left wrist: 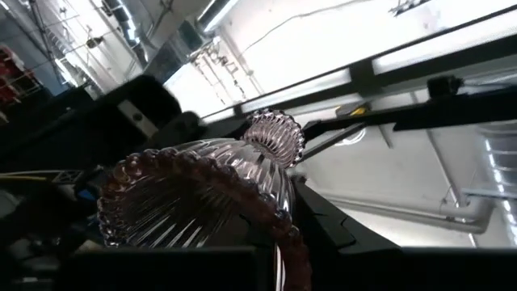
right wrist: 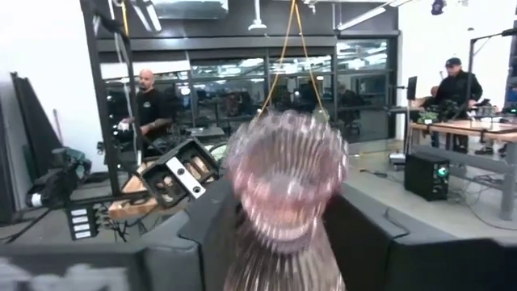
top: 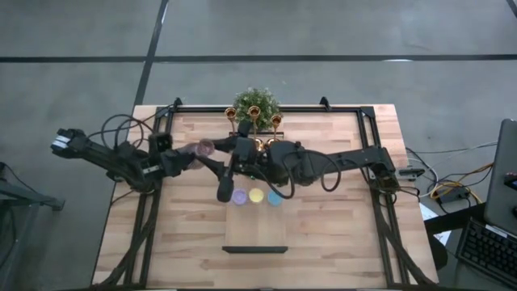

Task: Pick & Place candle stick holders
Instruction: Put the pink glass candle holder on the shelf aligned with the pink glass candle holders

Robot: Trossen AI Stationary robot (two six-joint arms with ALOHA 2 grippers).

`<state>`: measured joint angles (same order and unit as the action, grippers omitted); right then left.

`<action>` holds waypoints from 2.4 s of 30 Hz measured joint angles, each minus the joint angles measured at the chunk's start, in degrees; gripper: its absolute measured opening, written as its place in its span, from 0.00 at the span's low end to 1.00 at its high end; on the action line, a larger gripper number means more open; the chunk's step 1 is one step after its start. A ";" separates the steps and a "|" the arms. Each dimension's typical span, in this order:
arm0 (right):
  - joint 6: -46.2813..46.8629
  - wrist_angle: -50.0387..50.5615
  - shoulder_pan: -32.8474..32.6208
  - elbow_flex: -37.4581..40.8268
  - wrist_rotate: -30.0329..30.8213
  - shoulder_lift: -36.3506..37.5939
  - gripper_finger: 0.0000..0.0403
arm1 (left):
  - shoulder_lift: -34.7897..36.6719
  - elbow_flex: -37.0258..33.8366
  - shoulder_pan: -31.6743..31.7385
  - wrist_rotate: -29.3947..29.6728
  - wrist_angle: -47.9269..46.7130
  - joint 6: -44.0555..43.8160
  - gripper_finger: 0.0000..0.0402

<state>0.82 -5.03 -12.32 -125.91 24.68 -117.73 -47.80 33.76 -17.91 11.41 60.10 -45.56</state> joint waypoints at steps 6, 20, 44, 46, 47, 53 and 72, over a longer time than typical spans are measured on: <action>-0.54 0.29 0.42 -0.09 -1.53 0.23 0.30 | -0.39 -0.15 0.02 -0.16 0.20 0.30 0.08; 0.50 0.08 0.51 -0.09 -2.86 0.59 0.29 | -1.24 -0.20 -0.01 -1.58 -0.88 -0.67 0.15; 7.94 23.29 0.44 -0.15 -10.04 8.73 0.29 | 4.76 -0.38 0.04 -5.80 -22.09 2.72 0.33; 9.57 27.07 0.43 -0.17 -10.38 9.14 0.29 | 5.09 -0.39 0.04 -5.79 -22.27 3.80 0.34; 10.08 28.73 0.29 -0.17 -10.47 9.22 0.29 | 5.34 -0.39 0.04 -5.81 -22.35 4.50 0.34; 13.11 36.01 -0.16 -0.09 -14.41 8.96 0.29 | 6.53 0.08 0.04 -4.19 -22.81 9.32 0.34; 16.21 41.57 -0.30 1.18 -17.70 8.83 0.29 | 1.16 10.71 0.04 -1.90 -41.03 23.88 0.37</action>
<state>17.03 36.55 -12.62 -124.73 6.98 -108.90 -46.64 44.47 -17.87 9.52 19.06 -21.69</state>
